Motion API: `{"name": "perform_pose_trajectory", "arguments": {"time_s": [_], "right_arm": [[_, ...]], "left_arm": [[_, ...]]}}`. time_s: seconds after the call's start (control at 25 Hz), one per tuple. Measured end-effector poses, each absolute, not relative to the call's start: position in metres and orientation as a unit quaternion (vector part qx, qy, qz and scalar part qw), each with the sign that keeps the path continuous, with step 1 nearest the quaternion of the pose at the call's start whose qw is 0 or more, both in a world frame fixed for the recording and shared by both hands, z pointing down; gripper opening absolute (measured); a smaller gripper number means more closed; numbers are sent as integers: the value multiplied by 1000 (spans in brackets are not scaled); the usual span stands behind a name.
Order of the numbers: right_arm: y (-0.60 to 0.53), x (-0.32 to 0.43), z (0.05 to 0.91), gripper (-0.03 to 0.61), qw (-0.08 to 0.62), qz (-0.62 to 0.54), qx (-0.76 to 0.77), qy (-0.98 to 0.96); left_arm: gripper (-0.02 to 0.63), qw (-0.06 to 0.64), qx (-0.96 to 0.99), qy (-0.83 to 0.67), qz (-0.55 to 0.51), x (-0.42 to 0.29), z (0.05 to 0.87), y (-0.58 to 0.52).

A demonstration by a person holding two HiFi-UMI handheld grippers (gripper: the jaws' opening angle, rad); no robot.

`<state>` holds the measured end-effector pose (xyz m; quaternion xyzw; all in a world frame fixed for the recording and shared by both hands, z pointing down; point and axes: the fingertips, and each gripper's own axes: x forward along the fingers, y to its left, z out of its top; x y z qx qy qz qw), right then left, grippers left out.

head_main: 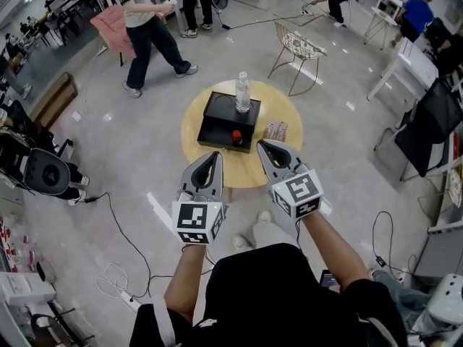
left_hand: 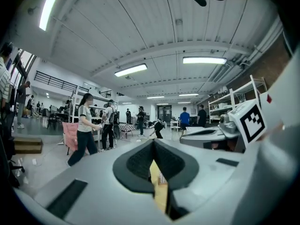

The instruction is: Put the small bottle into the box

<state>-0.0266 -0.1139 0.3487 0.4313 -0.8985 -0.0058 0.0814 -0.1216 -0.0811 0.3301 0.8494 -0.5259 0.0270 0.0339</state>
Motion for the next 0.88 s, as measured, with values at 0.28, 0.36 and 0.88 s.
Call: {"name": "perform_pose_trajectory", "arguments": {"time_s": [0.28,0.36,0.88], "right_arm": [[-115,-7,332,0,79,-17,434,-897],[-117,3,327,0,80,-19,433,-898],[-120,50,317,0,58,-21,416,-907]], "left_arm": [[11,18,852,-522,27,-103,314,-83],[11,14,852,-523,27,-92,308,-87],[11,7,839,-543,31,-37,296,-83]]}}
